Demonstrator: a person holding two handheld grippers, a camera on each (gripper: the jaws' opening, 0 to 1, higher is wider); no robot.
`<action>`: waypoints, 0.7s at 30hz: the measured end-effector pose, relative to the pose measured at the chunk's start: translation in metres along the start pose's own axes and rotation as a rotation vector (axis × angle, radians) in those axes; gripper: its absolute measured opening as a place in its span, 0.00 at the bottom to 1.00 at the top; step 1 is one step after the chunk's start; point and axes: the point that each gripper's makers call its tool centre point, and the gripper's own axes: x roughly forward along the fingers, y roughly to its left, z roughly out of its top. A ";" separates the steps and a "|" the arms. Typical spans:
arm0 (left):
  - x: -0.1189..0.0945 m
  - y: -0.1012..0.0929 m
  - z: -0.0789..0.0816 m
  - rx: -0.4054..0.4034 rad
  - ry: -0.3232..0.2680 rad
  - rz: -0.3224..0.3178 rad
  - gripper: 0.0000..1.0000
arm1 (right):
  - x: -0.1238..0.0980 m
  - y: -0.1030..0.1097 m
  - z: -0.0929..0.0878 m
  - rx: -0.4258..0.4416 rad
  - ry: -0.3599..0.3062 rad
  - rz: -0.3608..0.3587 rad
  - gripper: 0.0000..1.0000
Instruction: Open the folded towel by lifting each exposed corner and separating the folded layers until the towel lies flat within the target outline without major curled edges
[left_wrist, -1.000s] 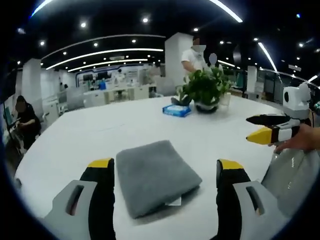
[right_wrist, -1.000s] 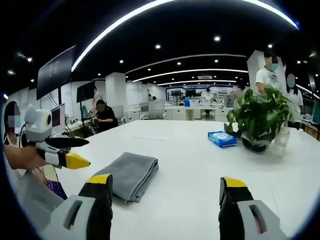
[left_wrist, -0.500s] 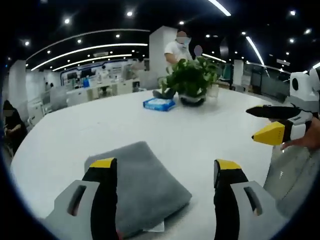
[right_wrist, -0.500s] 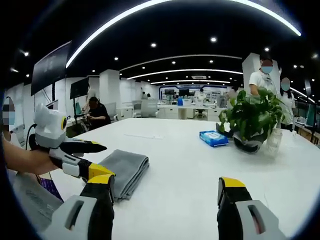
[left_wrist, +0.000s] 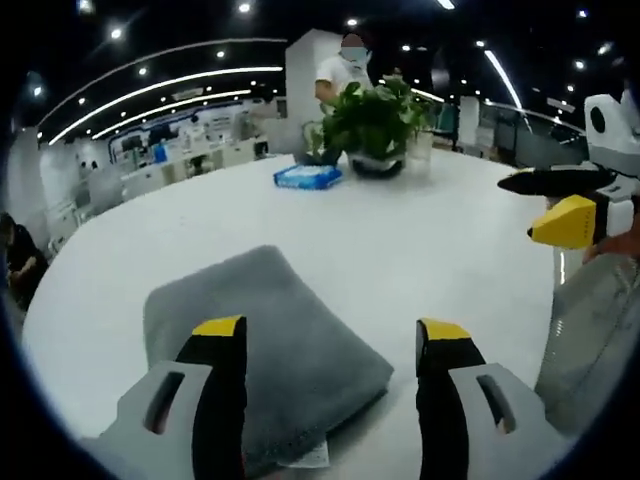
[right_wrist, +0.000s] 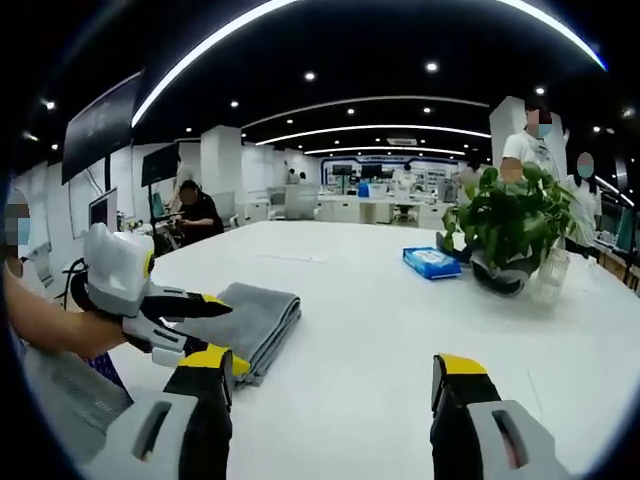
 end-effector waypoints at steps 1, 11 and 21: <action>0.001 0.000 -0.003 0.017 0.008 0.010 0.65 | 0.000 0.000 0.001 -0.006 -0.003 -0.002 0.82; 0.006 0.002 -0.030 0.024 0.079 0.008 0.52 | -0.001 -0.001 0.009 -0.046 -0.033 -0.016 0.82; 0.003 0.011 -0.033 -0.022 0.066 0.026 0.37 | -0.005 -0.004 0.014 -0.025 -0.056 -0.023 0.80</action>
